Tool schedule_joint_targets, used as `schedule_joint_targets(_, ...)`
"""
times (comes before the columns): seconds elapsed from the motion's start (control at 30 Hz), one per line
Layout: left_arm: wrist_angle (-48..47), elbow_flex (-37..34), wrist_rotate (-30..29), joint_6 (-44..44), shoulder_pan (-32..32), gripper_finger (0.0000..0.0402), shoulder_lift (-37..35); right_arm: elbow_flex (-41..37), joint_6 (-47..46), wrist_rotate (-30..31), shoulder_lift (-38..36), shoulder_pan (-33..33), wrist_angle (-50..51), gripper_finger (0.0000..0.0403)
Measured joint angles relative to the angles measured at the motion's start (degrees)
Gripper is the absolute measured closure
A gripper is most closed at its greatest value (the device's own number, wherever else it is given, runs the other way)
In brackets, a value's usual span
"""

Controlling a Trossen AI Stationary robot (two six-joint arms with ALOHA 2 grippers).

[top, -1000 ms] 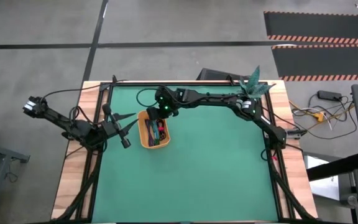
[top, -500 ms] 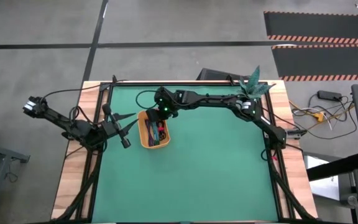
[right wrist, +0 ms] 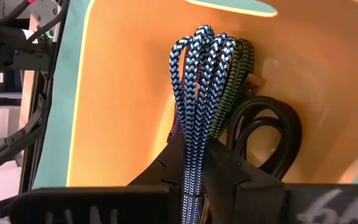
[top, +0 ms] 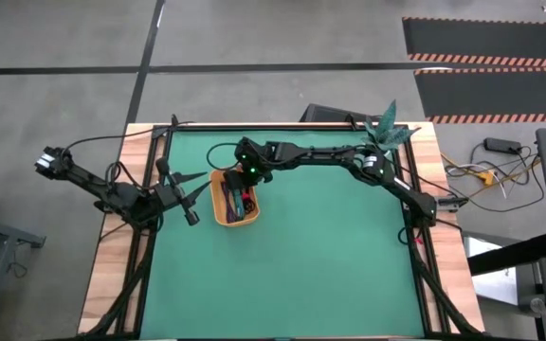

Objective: Pick and place USB-C Cables
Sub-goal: Put the blue USB cable into the orange bin

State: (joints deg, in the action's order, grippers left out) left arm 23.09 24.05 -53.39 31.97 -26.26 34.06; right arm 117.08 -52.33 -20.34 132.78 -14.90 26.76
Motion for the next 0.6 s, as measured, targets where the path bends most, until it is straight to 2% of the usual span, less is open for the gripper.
schedule_joint_targets(0.6,0.0,0.0,0.0,0.0,0.0,0.0306,0.0,0.0,0.6,0.9,0.0,0.0,0.0,0.0374)
